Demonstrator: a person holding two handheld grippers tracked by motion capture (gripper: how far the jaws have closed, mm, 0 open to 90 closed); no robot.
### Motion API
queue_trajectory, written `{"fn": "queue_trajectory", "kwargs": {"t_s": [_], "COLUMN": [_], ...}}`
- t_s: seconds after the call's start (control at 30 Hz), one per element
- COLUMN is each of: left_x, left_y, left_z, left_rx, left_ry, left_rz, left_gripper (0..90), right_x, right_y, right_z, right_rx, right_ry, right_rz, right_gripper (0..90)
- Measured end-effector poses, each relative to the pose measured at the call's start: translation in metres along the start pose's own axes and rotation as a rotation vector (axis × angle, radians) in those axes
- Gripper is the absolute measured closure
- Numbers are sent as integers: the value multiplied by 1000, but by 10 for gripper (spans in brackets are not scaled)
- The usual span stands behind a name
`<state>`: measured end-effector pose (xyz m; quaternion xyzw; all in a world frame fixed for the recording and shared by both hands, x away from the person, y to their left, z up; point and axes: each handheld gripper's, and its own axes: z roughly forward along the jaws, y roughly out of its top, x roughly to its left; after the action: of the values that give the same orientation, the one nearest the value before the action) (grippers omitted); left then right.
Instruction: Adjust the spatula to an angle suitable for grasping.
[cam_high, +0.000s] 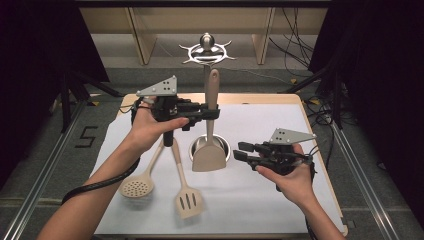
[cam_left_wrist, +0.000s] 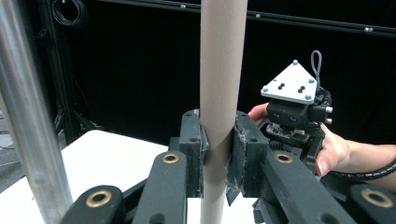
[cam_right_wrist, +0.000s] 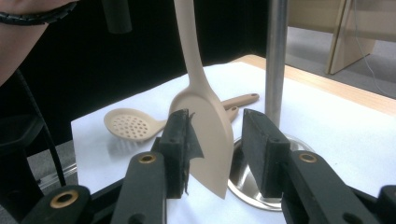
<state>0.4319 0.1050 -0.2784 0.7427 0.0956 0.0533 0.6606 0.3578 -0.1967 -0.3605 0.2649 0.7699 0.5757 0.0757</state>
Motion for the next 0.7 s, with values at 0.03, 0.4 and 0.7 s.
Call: {"fn": "queue_trajectory", "kwargs": {"t_s": [0.03,0.4,0.7], "left_x": [1,4,17], "left_y": [0,-4,-10], "left_z": [0,-2,-2], "left_rx": [-3,4,-4], "left_ry": [0,2,20], "left_rz": [-5,-112,-89], "left_gripper": [755,754,752], "right_x": [-1,-3,-4], "right_y": [0,0,-1], "right_z": [1,1,0], "right_rx": [-13,-9,-8], "right_ry": [-2,-5,-16], "right_rz": [-9,-4,-7], "right_gripper": [631,631,631]}}
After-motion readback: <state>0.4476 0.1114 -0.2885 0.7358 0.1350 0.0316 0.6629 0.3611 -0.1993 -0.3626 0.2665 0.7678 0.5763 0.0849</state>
